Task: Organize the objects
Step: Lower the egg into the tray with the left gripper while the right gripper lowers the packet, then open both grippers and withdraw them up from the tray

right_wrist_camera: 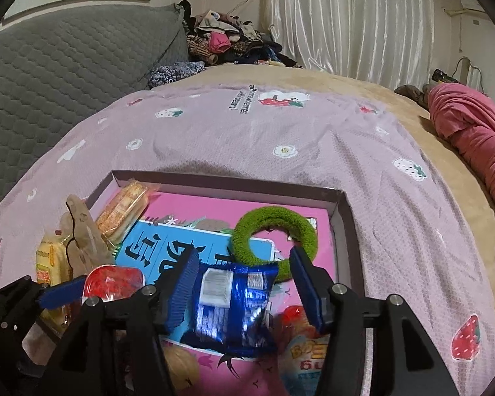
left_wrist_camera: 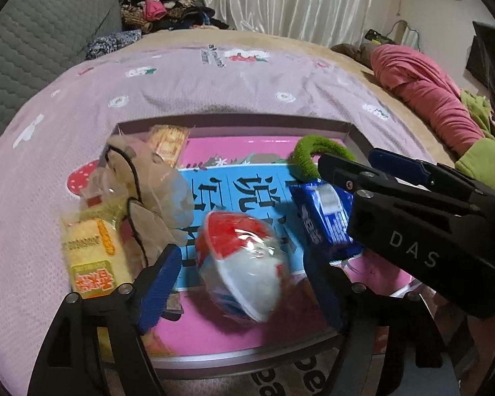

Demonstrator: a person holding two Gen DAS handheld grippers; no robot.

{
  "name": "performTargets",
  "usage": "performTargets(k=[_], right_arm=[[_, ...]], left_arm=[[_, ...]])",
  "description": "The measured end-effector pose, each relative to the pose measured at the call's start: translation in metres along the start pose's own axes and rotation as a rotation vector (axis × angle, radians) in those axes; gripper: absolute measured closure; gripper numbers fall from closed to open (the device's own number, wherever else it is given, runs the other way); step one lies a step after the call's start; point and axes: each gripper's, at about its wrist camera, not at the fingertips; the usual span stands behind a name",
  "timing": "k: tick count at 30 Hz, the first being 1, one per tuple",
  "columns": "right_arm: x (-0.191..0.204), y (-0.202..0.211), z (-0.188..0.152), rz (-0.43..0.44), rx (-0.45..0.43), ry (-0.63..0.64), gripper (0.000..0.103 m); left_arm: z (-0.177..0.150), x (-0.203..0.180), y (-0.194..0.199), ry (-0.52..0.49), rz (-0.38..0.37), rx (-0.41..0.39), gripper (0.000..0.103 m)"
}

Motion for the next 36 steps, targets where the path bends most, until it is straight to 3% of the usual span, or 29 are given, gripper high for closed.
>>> performTargets(k=[16,19,21,36], right_arm=[[-0.005,0.044,0.008,-0.008,-0.106,-0.022,0.028],[-0.003,0.052,0.010,-0.019,-0.131,-0.021,0.019],[-0.001,0.057,0.010,-0.030,-0.144,-0.018,0.013],[0.000,0.109,0.010,-0.032,-0.272,-0.064,0.007]], left_arm=[[0.006,0.000,0.029,-0.001,0.015,-0.071,0.021],[0.006,0.000,0.036,-0.009,0.025,-0.086,0.012],[0.007,0.001,0.042,-0.006,0.026,-0.106,0.012],[0.015,0.018,0.087,0.045,0.082,-0.218,0.012]])
Point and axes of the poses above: each gripper's, at about its wrist camera, not at the fingertips, and y roughly against the way its jaws point, x to its left, z to its top, and after that the axes turned 7 degrees about z, right-handed
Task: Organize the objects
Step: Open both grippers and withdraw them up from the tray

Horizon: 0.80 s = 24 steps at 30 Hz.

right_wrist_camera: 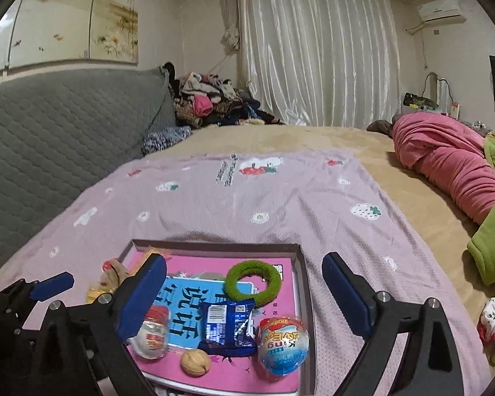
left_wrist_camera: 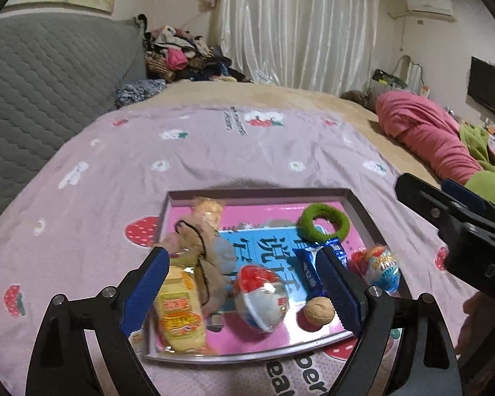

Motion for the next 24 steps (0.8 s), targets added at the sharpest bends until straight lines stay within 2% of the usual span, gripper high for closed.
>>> performTargets(k=[6,10,20,24], right_arm=[[0.006,0.020,0.007,-0.005,-0.030,0.003,0.004],[0.010,0.028,0.006,-0.010,-0.015,0.013,0.004],[0.020,0.053,-0.005,-0.018,0.034,0.045,0.004],[0.026,0.068,-0.002,-0.020,0.031,0.053,0.004]], left_arm=[[0.002,0.009,0.016,0.009,0.012,-0.014,0.012],[0.001,0.010,0.024,0.003,0.049,-0.009,0.012],[0.004,0.015,0.054,0.010,0.040,-0.017,0.012],[0.000,0.015,0.071,-0.006,0.082,-0.018,0.012]])
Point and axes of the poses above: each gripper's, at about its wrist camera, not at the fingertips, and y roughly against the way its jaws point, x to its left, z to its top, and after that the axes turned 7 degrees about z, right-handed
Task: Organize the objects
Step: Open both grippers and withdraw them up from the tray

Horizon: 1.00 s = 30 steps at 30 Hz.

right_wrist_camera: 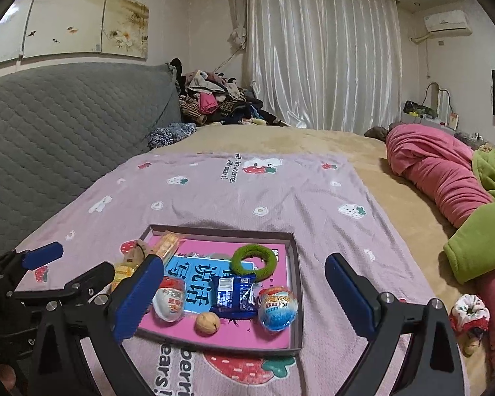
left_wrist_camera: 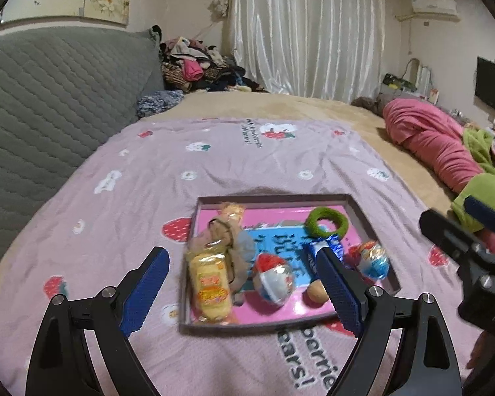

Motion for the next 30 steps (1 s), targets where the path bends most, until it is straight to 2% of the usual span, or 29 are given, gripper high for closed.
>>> performTargets(k=[4,13,19,23,30], right_arm=[[0.006,0.018,0.002,-0.004,-0.011,0.004,0.004],[0.016,0.053,0.010,-0.006,-0.029,0.000,0.001],[0.025,0.071,0.011,-0.010,-0.025,0.012,0.001],[0.029,0.083,0.010,-0.008,-0.028,0.002,0.001],[0.032,0.106,0.007,-0.002,-0.040,0.003,0.001]], left_arm=[[-0.006,0.005,0.016,-0.013,0.064,0.010,0.012],[-0.015,0.019,0.052,-0.011,0.097,0.025,0.012],[-0.017,0.032,0.073,0.014,0.069,0.035,0.012],[-0.020,0.035,0.090,0.002,0.110,0.013,0.012],[-0.027,0.046,0.111,0.026,0.095,0.013,0.012]])
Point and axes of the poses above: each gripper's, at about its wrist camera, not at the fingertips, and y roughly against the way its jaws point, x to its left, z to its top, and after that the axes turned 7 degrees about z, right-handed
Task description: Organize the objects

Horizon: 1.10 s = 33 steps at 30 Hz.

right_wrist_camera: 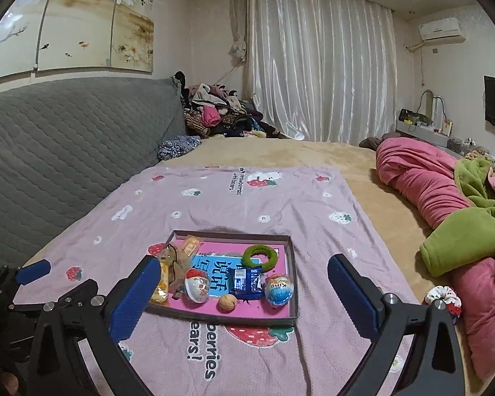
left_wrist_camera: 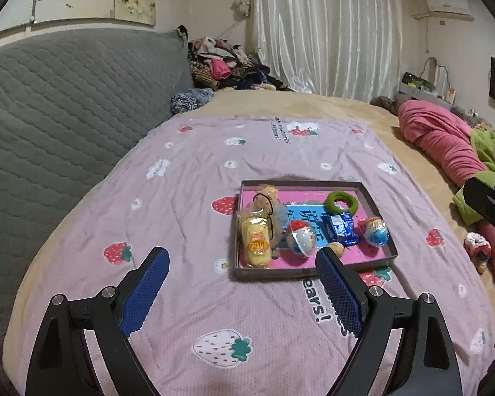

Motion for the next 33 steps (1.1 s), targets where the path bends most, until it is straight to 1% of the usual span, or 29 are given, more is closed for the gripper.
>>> performTargets(k=[6,11,16,23,27,31,33], right_arm=[[0.003,0.012,-0.008,-0.006,0.009,0.014,0.001],[0.002,0.023,-0.019,-0.007,0.015,0.009,0.001],[-0.001,0.035,-0.030,-0.003,0.016,0.004,0.001],[-0.003,0.047,-0.047,-0.007,0.026,0.014,0.001],[-0.004,0.055,-0.058,-0.005,0.026,0.017,0.001],[-0.003,0.064,-0.067,-0.008,0.024,0.025,0.001],[-0.003,0.068,-0.072,-0.004,0.024,0.023,0.001]], left_arm=[[-0.005,0.002,0.013,0.002,0.016,-0.010,0.012],[-0.016,0.004,0.026,0.005,0.021,-0.017,0.012],[-0.028,0.009,0.039,0.024,0.007,-0.033,0.012],[-0.045,0.008,0.047,0.013,0.001,-0.019,0.012],[-0.057,0.011,0.053,0.023,-0.034,-0.014,0.012],[-0.070,0.011,0.060,0.019,-0.030,-0.024,0.012],[-0.074,0.011,0.063,0.023,-0.040,-0.024,0.012]])
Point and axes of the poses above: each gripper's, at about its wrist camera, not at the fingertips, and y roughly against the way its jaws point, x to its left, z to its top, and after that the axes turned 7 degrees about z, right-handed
